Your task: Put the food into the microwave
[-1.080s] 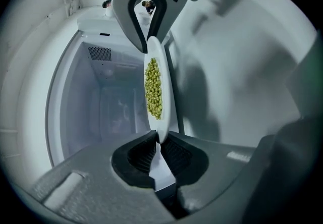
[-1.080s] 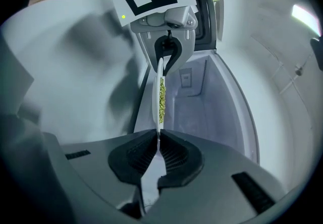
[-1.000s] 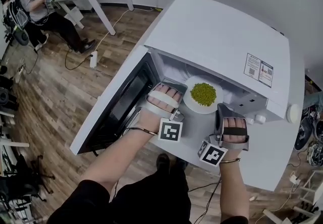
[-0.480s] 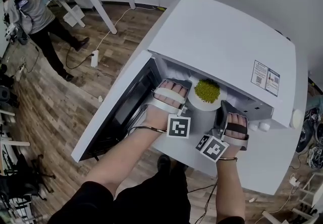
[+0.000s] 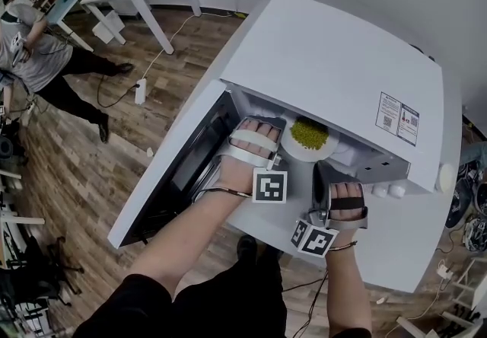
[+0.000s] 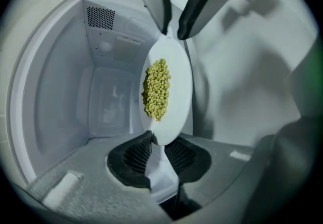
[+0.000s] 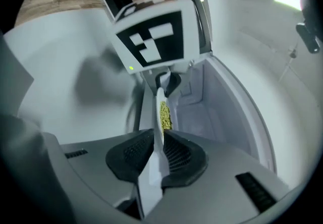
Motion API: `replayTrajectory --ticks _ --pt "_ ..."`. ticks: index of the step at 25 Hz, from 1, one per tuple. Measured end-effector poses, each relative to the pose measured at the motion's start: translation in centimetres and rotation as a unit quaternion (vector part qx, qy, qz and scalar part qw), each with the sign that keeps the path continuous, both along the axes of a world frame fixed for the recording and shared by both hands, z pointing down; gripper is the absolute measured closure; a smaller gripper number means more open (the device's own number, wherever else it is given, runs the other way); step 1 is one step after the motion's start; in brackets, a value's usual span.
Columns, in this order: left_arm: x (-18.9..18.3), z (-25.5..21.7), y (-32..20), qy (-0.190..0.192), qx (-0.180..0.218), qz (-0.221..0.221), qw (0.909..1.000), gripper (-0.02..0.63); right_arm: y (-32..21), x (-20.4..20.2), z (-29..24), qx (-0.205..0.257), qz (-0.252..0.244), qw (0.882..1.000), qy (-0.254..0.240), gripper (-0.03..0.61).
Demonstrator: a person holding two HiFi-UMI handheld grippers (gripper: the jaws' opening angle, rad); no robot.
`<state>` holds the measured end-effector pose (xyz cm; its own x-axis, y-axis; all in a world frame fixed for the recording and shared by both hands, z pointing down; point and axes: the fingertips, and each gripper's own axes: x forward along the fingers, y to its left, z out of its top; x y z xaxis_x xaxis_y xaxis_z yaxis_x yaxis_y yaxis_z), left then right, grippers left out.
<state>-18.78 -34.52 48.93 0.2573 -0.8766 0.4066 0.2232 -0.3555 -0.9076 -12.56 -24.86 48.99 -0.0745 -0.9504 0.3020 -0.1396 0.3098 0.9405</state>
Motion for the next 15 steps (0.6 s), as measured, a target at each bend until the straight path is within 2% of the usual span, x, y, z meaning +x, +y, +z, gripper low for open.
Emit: replayTrajectory --ticks 4,7,10,15 --pt "-0.2 -0.1 -0.1 -0.003 -0.004 -0.004 1.0000 0.546 0.6 -2.4 1.0 -0.029 -0.034 0.999 0.000 0.545" --pt "0.4 0.9 0.8 0.031 -0.046 -0.003 0.9984 0.545 0.1 -3.0 1.1 -0.043 -0.029 0.998 -0.019 0.545" --pt "0.2 -0.2 0.3 0.005 -0.010 -0.002 0.9999 0.534 -0.6 -3.1 0.9 -0.050 -0.022 0.998 -0.037 0.548" --pt "0.4 -0.1 0.7 0.010 -0.021 0.001 0.9997 0.495 -1.7 -2.3 0.7 -0.063 -0.001 0.996 -0.069 0.548"
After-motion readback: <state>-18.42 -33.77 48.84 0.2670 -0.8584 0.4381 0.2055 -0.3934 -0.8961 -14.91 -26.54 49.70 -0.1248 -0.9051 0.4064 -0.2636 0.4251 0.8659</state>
